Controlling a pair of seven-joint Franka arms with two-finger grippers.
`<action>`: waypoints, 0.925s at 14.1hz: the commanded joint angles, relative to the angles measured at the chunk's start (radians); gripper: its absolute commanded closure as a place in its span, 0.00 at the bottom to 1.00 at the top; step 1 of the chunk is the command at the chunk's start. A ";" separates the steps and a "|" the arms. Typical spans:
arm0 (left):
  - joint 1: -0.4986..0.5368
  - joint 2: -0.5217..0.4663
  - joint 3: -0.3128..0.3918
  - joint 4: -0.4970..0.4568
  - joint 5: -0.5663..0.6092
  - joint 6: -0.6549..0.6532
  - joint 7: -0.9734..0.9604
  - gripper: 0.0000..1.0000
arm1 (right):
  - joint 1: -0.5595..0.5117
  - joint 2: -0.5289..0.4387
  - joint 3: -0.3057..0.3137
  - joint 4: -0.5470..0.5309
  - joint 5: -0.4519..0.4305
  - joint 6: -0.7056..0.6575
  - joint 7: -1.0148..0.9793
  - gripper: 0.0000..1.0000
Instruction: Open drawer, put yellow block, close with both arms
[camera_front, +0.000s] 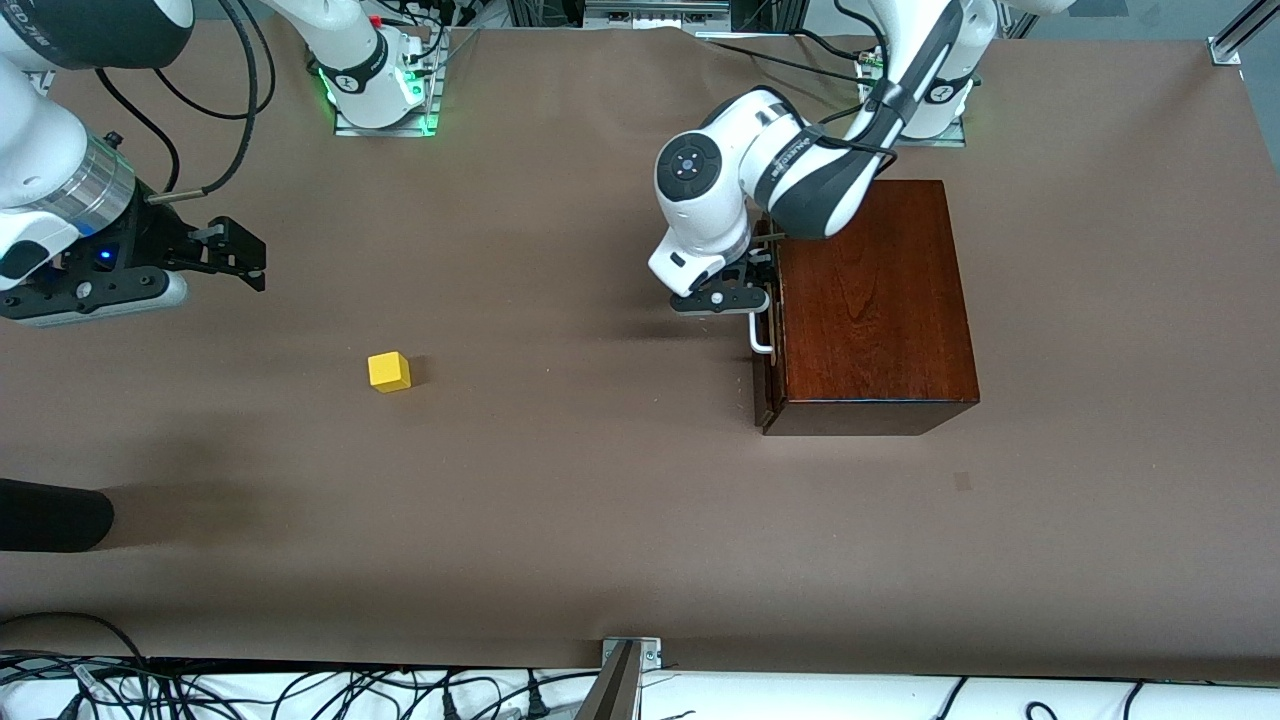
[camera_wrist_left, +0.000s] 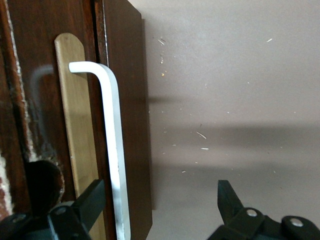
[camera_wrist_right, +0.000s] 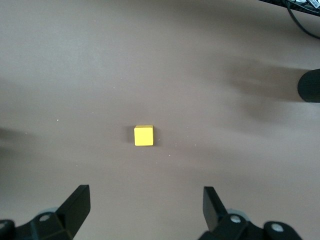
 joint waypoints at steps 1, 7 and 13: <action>-0.012 0.010 0.008 -0.003 0.045 0.009 -0.028 0.00 | -0.004 0.004 0.010 0.021 -0.011 -0.009 0.007 0.00; -0.013 0.055 0.008 -0.003 0.092 0.043 -0.057 0.00 | 0.007 0.007 0.018 0.021 -0.001 -0.002 0.006 0.00; -0.025 0.087 0.002 0.006 0.091 0.098 -0.092 0.00 | 0.030 0.027 0.013 0.019 -0.017 0.001 0.007 0.00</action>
